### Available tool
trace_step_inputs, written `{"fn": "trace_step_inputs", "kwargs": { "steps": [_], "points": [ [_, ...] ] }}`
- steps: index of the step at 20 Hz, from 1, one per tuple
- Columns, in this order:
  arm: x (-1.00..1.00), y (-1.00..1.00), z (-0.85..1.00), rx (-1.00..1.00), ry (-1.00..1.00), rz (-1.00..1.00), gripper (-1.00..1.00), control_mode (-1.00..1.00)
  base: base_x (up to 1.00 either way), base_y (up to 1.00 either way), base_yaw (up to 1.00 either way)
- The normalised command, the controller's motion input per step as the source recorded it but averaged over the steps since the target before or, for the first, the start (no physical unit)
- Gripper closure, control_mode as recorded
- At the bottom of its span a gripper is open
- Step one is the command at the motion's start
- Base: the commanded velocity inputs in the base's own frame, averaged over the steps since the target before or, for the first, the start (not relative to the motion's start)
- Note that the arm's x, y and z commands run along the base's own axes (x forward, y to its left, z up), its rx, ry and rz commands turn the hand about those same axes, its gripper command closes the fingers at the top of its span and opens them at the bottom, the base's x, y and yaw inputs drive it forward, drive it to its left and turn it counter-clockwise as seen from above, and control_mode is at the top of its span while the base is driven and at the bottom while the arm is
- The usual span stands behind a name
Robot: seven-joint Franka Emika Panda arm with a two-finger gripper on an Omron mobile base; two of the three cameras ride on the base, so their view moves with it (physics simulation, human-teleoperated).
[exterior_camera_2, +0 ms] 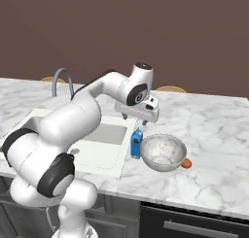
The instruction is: Gather the eggs and milk located in the vicinity of the sink area and place them right next to the bowl.
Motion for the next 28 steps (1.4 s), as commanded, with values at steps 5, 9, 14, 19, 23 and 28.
{"fn": "trace_step_inputs", "kwargs": {
  "steps": [5,9,14,19,23,28],
  "points": [
    [-0.94,0.59,0.02,0.0,0.0,0.02,-1.0,-1.0,0.0,0.0,0.0],
    [-0.85,0.9,0.0,0.0,0.0,0.02,-1.0,-1.0,0.0,0.0,0.0],
    [-0.65,1.0,0.09,0.0,0.0,0.01,-1.0,-1.0,0.0,0.0,0.0],
    [-0.75,0.81,0.34,-0.01,0.0,0.0,-1.0,-1.0,0.0,0.0,0.0],
    [-0.54,0.67,0.42,-0.02,0.0,0.02,-1.0,-1.0,0.0,0.0,0.0],
    [-0.05,0.07,0.05,-0.01,0.0,0.02,-1.0,-1.0,0.0,0.0,0.0]
  ]
}}
